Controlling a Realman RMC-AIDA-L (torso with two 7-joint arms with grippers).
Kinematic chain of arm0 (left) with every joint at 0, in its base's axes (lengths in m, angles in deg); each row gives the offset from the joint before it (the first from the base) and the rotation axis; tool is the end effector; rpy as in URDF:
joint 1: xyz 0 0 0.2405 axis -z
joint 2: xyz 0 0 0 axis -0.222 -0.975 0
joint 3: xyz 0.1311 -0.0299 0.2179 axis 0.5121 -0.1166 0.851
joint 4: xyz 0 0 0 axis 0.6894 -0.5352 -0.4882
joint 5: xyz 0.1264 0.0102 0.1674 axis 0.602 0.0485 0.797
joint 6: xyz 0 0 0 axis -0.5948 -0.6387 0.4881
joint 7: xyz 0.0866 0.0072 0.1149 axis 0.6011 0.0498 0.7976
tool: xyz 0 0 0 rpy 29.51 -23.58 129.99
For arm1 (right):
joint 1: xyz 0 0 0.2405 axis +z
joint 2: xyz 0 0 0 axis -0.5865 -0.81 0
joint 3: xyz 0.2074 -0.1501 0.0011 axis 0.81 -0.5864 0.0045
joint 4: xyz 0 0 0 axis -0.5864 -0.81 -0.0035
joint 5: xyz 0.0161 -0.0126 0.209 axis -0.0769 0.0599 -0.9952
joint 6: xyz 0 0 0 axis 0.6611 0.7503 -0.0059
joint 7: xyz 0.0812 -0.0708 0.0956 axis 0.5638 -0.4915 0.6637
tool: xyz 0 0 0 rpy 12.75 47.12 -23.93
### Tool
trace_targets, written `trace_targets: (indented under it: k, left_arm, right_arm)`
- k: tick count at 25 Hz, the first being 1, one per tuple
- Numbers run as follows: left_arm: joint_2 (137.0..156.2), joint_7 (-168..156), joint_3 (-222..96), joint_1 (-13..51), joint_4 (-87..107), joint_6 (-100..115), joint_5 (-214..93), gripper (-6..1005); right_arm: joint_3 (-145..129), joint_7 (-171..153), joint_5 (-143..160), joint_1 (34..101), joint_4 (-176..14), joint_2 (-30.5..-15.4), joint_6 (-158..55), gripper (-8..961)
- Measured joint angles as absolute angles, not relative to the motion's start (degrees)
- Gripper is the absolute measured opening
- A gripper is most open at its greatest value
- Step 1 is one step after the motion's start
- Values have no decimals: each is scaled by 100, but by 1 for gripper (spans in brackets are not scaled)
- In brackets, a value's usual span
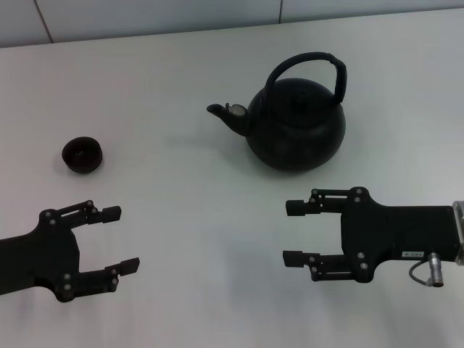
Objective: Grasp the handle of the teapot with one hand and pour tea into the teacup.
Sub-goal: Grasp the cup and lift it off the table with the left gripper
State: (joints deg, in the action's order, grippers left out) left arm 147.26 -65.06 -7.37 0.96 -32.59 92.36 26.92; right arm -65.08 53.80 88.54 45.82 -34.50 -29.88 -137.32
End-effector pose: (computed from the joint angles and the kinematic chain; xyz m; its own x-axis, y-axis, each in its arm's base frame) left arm -0.2977 0.2563 0.0021 0.8951 0.0762 0.4392 0.1825 -0.9616 -0.2052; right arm 0.2697 0.2421 -0.0127 0.8242 -0.1268 -0.5519 -0.2380 -0.9619 -0.1344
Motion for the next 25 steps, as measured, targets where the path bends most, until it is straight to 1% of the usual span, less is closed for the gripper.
trace_targets:
  k: [14, 16, 19, 20, 21, 23, 25]
  left_arm:
    - [14762, -6485, -815, 96, -3243, 9177, 2689, 784]
    - [14857, -6434, -1047, 89, -3238, 9062, 2688, 783]
    - [14857, -6434, -1047, 89, -3238, 9062, 2688, 783]
    - [14978, -6360, -1477, 72, -3238, 8882, 2684, 783]
    - [15014, -6327, -1618, 85, -3162, 8632, 2604, 782]
    - [15022, -6325, -1642, 89, -3138, 8571, 2584, 782]
    - [15034, -6160, -1675, 142, -2802, 8028, 2195, 782]
  right_arm:
    - [-6654, 5380, 8838, 4635, -3450, -2987, -13548, 692]
    - [-6702, 5380, 8822, 4637, -3463, -2987, -13496, 692]
    - [-6718, 5380, 8810, 4637, -3468, -2987, -13487, 692]
    - [-6721, 5380, 8795, 4637, -3477, -2987, -13487, 692]
    - [-6724, 5379, 8732, 4638, -3505, -2988, -13484, 692]
    - [-6726, 5379, 8689, 4640, -3525, -2989, -13481, 692]
    - [-6756, 5363, 8602, 4644, -3563, -2989, -13473, 692]
